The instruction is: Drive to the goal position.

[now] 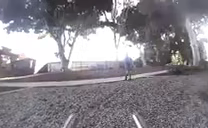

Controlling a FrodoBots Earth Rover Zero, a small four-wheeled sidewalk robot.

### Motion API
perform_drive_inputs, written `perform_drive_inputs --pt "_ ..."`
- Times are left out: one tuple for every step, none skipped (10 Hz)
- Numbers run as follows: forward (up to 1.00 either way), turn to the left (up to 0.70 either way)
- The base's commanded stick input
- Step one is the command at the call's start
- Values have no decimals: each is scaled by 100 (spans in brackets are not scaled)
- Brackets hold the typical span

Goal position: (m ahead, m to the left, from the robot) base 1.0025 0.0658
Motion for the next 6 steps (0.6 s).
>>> perform_drive_inputs --pt "70 0" --pt "70 0" --pt "70 0" --pt "70 0" --pt "70 0" --pt "59 0"
